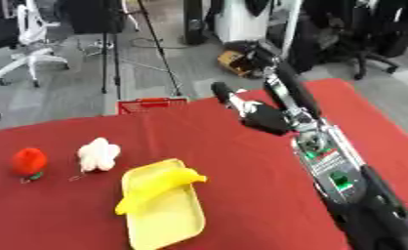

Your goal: Pick up objects on the table and place them in the box.

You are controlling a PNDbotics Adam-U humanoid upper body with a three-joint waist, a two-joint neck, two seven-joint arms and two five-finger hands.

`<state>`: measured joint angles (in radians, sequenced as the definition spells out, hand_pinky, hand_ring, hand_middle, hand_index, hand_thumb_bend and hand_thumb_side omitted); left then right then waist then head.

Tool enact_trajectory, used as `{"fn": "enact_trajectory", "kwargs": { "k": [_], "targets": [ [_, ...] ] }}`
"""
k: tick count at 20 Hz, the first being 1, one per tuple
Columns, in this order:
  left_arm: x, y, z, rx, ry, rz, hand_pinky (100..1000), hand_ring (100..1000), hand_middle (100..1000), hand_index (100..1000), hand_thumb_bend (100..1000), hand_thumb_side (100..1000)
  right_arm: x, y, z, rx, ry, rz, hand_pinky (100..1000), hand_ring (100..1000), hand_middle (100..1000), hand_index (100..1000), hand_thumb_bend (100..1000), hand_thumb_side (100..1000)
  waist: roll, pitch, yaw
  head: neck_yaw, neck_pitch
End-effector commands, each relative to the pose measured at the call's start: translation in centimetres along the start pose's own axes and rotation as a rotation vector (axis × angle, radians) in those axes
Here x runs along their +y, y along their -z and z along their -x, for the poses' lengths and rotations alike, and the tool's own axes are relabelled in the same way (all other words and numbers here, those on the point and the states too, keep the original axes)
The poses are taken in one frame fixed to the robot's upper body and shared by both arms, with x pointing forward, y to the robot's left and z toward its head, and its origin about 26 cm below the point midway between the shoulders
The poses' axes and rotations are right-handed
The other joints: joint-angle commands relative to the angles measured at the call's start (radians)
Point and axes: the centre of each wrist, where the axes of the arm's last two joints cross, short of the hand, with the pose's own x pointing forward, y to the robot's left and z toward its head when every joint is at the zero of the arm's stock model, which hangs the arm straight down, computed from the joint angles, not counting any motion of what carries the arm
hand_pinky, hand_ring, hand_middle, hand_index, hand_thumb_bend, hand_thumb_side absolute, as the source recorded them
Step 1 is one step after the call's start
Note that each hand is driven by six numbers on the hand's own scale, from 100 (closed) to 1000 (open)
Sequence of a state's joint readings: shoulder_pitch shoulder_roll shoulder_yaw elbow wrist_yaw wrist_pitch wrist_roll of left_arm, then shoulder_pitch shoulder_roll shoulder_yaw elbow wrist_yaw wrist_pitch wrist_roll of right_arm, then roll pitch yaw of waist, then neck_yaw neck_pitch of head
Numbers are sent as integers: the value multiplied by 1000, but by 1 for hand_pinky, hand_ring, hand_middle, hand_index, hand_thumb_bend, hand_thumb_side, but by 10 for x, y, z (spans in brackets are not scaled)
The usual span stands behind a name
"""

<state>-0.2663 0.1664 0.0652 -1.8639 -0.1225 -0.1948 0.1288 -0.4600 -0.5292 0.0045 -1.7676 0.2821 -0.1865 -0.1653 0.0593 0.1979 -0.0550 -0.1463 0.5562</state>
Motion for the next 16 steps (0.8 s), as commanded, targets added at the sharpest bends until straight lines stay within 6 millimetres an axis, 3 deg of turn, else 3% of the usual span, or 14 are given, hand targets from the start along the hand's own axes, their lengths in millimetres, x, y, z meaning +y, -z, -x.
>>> {"fn": "enact_trajectory", "kwargs": {
  "k": [1, 6, 16],
  "targets": [
    [4, 4, -4, -26, 8, 0, 685, 676, 743, 822, 518, 929, -17, -1, -11, -18, -5, 70, 716, 719, 851, 927, 387, 767, -3, -16, -3, 43, 28],
    [6, 1, -2, -12, 7, -2, 685, 677, 744, 827, 517, 930, -16, -15, -18, 4, 6, 100, 713, 717, 850, 926, 377, 760, 2, -16, -16, 84, 45],
    [4, 0, -1, -9, 1, 1, 685, 677, 746, 831, 513, 931, -14, -30, -15, 54, -3, 117, 708, 707, 842, 926, 370, 748, 4, -17, -33, 87, 36]
  ]
}}
